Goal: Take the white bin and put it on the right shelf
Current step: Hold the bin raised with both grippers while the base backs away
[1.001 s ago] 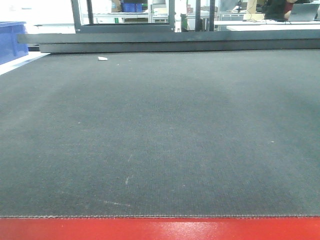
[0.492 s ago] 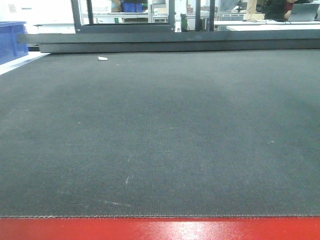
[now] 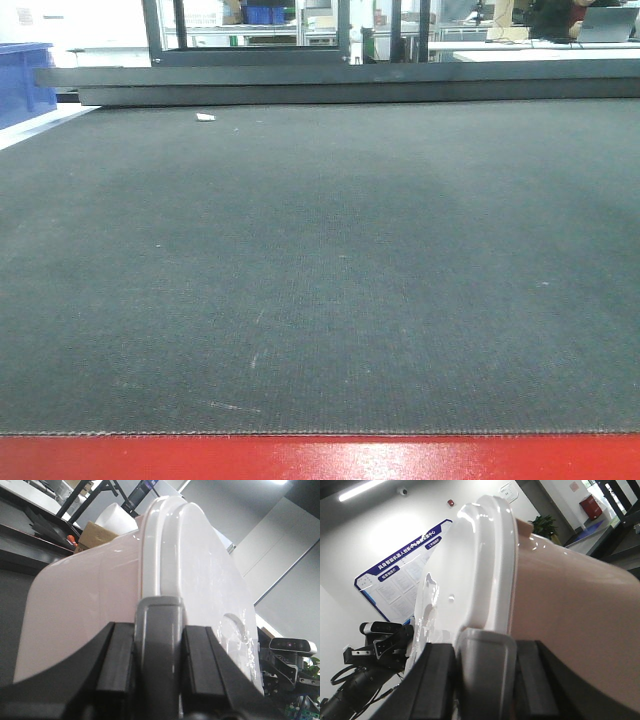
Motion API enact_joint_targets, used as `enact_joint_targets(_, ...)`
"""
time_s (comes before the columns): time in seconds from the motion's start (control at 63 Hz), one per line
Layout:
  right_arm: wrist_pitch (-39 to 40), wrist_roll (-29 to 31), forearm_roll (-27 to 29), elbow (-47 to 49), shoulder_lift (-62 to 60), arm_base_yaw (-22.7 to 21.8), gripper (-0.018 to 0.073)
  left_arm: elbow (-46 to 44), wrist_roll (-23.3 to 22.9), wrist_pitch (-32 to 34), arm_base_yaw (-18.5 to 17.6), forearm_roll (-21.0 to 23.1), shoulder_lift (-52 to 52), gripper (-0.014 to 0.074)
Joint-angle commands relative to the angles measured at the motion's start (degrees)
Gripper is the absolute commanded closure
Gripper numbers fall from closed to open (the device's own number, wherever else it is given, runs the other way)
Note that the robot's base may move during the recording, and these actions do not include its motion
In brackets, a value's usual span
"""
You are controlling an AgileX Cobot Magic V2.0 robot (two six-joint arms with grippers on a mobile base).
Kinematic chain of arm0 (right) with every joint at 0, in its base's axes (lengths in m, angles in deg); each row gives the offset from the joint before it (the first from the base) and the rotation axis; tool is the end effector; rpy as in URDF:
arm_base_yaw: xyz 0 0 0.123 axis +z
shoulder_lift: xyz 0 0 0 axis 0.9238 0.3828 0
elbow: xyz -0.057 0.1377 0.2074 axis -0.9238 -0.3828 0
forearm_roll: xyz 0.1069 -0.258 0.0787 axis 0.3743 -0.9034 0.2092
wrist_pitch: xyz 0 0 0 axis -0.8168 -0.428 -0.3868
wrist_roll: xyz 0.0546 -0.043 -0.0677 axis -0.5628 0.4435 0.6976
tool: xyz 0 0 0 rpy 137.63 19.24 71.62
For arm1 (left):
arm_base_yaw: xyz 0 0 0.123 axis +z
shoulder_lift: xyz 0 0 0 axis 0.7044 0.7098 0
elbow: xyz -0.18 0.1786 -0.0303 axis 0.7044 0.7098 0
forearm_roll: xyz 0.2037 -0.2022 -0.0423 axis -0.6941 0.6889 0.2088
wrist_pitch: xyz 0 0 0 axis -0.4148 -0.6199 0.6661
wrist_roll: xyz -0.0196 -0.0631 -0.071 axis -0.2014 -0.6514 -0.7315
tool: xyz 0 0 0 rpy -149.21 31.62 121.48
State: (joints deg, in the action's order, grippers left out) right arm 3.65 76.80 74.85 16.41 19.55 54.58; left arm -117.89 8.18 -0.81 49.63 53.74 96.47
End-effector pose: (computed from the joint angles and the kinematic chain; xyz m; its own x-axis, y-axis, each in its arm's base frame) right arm 0.2719 0.0218 0.4511 -0.3585 0.5501 -0.7543 -0.6480 0.4350 0.6252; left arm 0.3285 -0.0586 0.4608 -0.4653 -0.4338 -0.7715 0.7306 0.3039 -0.6115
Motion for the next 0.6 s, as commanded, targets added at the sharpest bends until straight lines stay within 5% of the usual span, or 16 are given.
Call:
enact_joint_targets(0.0, -13.78, 0.57, 8.09, 2.02, -2.19, 1.57, 0.0326, -2.09, 0.97, -12.13, -1.98, 3.09, -2.29, 0.0682)
enact_joint_targets(0.588, -13.78, 0.57, 8.09, 2.02, -2.19, 1.57, 0.0326, -2.09, 0.97, -12.13, -1.98, 3.09, -2.29, 0.0682)
